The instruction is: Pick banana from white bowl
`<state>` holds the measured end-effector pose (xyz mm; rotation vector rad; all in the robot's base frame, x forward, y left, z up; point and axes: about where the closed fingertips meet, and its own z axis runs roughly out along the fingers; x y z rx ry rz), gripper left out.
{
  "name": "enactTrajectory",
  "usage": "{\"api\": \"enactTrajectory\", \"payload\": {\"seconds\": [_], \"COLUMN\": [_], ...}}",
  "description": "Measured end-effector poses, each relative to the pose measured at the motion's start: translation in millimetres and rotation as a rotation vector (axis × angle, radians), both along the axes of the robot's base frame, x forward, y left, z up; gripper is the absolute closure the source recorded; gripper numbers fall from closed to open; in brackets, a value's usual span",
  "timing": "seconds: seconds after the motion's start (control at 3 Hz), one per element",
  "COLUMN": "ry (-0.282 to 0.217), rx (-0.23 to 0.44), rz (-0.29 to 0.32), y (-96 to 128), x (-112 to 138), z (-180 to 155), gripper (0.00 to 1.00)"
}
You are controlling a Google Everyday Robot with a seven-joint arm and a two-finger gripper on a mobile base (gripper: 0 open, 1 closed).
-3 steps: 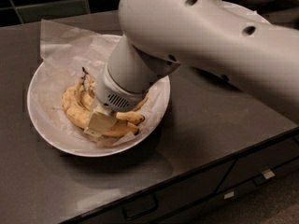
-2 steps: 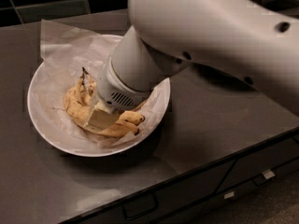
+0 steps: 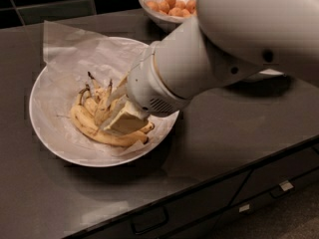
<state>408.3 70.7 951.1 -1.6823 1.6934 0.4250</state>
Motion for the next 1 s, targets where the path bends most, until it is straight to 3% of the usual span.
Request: {"api": "enactTrajectory", "payload": {"seconds": [0.33, 1.0], "ry": [-0.031, -0.04], "rx": [0.059, 0.199], "rz": [0.038, 0.174], "y": [-13.2, -25.4], "x": [-5.3, -14.9], "z": [9.0, 17.2], "gripper": [1.0, 1.0]}}
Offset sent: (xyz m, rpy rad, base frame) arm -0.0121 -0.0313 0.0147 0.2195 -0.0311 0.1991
